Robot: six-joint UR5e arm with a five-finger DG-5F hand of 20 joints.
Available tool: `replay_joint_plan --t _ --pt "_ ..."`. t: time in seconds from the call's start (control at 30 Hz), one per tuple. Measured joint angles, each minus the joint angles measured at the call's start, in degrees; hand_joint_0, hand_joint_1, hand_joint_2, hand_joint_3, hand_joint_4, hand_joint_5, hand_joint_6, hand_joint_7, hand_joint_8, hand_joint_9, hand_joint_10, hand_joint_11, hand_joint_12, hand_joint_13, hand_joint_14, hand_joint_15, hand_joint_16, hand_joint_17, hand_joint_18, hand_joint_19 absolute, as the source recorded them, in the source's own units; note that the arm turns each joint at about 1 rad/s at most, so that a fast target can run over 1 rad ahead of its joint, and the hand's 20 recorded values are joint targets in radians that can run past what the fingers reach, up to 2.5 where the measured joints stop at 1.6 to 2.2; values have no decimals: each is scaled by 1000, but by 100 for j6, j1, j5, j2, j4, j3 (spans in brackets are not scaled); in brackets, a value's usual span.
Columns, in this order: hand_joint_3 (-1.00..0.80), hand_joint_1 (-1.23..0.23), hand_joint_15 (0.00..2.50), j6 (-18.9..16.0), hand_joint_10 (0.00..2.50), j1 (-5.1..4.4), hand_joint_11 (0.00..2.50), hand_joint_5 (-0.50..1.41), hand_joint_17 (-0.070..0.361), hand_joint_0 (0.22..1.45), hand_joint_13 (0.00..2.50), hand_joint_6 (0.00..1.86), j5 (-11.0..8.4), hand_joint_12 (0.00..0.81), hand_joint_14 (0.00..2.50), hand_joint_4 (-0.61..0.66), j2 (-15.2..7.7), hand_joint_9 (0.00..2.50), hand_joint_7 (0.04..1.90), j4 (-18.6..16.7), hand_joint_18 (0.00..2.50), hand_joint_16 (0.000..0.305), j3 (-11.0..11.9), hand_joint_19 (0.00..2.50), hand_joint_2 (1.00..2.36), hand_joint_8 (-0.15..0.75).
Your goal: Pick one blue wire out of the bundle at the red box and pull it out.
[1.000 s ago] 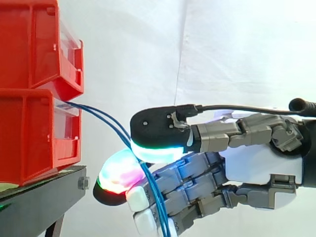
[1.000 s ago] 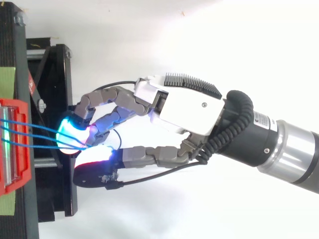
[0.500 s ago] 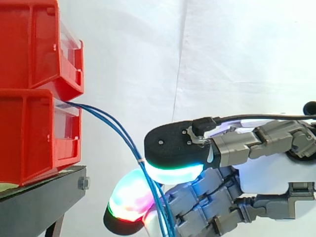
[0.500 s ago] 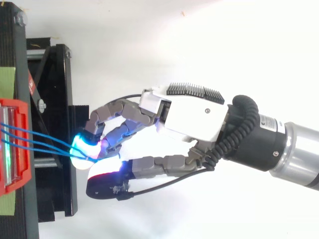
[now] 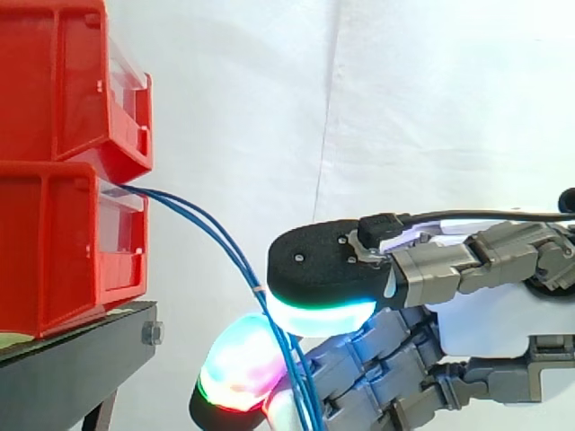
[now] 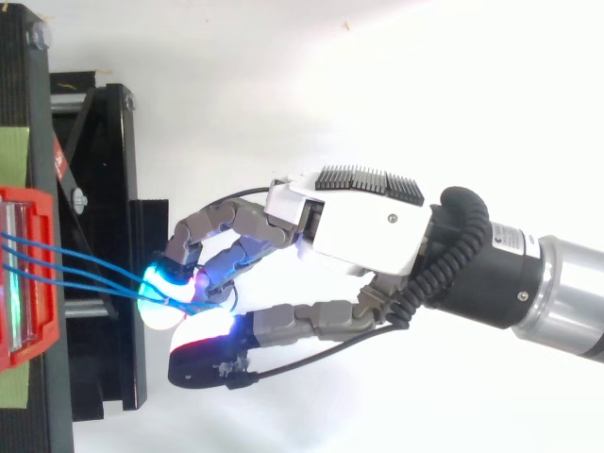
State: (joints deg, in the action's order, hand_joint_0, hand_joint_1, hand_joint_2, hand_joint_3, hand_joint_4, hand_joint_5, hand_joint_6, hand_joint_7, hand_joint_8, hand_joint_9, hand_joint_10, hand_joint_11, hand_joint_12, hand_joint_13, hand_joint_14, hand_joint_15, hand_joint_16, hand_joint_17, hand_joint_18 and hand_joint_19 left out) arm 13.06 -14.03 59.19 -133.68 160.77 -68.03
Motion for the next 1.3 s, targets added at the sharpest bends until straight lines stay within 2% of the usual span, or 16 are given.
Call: replay_joint_plan --t 0.27,0.53,0.67,0.8,0.87,0.97,1.1,1.3 --pt "-431 -767 553 -67 11 20 594 -177 119 595 897 887 0 417 16 254 0 852 789 -16 778 53 2 588 1006 345" --pt "-439 -792 568 -206 13 43 746 -171 118 601 913 891 -8 416 17 246 0 908 801 -105 799 53 32 586 1005 346" --pt "-393 -800 611 -272 11 53 1043 -172 118 611 936 896 -12 414 20 214 0 983 821 -128 810 52 58 594 1009 354" --pt "-343 -809 630 -291 8 64 1185 -175 118 624 939 910 -10 414 18 172 0 1007 834 -133 819 52 84 600 1011 347" --pt "-303 -812 664 -293 12 70 1339 -177 118 630 957 918 -8 414 21 151 0 1046 871 -133 828 52 94 600 1013 345" --pt "-311 -775 679 -295 115 73 1308 -177 118 625 962 920 -10 414 20 192 -1 1053 885 -134 826 52 102 608 1013 348" --pt "-364 -732 689 -295 69 74 1315 -172 118 600 963 893 -12 417 21 262 -1 1063 888 -134 822 52 103 616 1010 347" --pt "-412 -646 686 -295 2 83 1261 -167 123 547 943 819 -1 429 19 250 16 1033 816 -118 797 55 106 642 1007 357"
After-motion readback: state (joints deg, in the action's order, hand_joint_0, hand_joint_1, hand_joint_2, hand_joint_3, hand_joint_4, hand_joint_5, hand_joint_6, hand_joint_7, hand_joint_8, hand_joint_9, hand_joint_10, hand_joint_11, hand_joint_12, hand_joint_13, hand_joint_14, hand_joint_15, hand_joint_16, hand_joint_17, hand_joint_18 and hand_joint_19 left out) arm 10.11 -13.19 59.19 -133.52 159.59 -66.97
